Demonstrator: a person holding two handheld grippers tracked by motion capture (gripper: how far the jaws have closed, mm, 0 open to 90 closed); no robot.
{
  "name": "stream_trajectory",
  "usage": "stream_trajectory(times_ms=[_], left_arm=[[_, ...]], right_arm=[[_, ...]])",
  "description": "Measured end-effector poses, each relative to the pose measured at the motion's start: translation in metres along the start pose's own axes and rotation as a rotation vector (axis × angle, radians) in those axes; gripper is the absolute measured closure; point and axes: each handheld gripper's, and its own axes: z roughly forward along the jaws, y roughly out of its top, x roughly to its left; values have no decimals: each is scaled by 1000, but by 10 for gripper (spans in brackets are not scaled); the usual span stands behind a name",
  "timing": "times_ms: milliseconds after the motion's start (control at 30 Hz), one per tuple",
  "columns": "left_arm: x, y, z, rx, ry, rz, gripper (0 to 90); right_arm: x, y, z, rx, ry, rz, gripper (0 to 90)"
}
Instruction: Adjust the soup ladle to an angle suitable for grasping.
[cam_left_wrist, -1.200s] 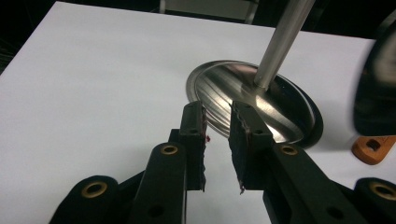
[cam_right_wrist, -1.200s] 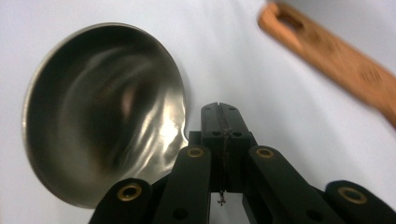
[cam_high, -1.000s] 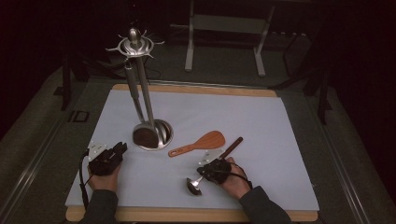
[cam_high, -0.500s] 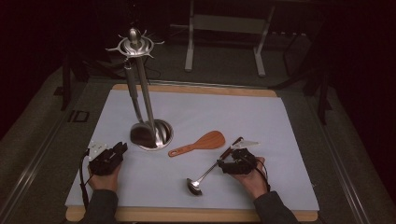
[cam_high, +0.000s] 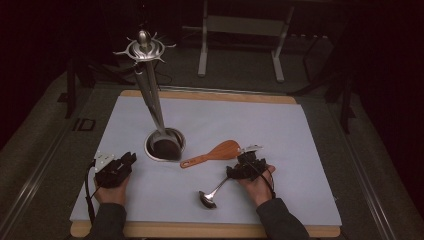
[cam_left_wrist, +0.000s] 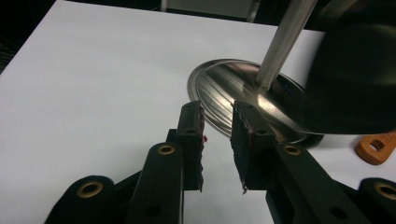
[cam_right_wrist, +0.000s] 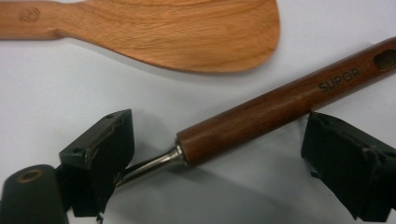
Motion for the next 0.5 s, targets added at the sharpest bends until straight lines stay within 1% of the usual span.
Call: stream_trajectory(times_ms=[67,100,133,167,200,233,267,300,400,433,500], left_arm=[[0,0,0,-1,0,0,738],[0,0,0,-2,0,-3,738],[0,0,0,-2,0,-3,738],[0,0,0,-2,0,-3,738],[0,0,0,-2,0,-3,738],[0,0,0,-2,0,-3,738],[0,0,0,-2,0,-3,737],[0,0,0,-2,0,-3,737],[0,0,-1,-4,-2,-4,737],[0,0,-1,-5,-2,-4,738],[0,0,0,0,-1,0,737]], right_arm=[[0,3,2,9,4,-7,102],[0,5,2,7,9,-12,123],[-2,6,2,2,15,-11,154],[-7,8,1,1,27,-3,224],[-7,8,1,1,27,-3,224],[-13,10,0,-1,40,3,278],[-13,10,0,-1,40,3,278],[-16,10,0,-4,51,3,291],[-22,10,-2,7,67,-23,319],[-24,10,-2,11,69,-25,340],[-23,9,-3,13,58,-16,350]])
